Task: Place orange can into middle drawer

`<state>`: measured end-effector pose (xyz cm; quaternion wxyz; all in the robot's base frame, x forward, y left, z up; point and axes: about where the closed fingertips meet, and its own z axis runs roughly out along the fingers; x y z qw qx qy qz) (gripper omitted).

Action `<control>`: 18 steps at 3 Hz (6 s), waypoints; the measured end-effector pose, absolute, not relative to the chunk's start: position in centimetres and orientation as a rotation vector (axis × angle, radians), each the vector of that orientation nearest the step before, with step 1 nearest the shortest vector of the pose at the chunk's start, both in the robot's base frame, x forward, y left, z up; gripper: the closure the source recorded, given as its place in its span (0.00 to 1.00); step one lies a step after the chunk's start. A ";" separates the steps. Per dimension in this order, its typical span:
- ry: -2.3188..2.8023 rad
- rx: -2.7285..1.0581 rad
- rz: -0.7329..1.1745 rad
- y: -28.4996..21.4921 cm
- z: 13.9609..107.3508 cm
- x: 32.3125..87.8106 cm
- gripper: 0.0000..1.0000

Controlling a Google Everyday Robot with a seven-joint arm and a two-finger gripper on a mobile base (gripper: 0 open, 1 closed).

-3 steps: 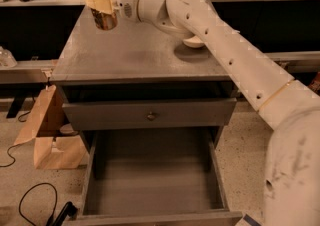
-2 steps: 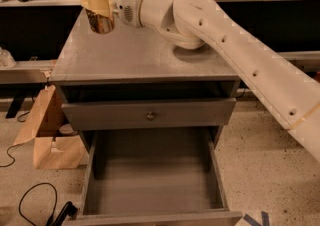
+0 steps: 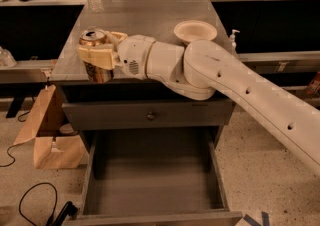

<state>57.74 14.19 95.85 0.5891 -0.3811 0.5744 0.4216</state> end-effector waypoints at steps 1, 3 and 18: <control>1.337 -0.890 0.988 14.4 95.7 57.9 1.00; 1.325 -0.943 1.058 16.0 90.3 57.6 1.00; 1.499 -0.989 1.287 16.7 42.2 50.7 0.00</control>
Offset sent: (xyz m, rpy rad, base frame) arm 0.0210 0.0173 -0.0226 0.0105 0.0306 0.0464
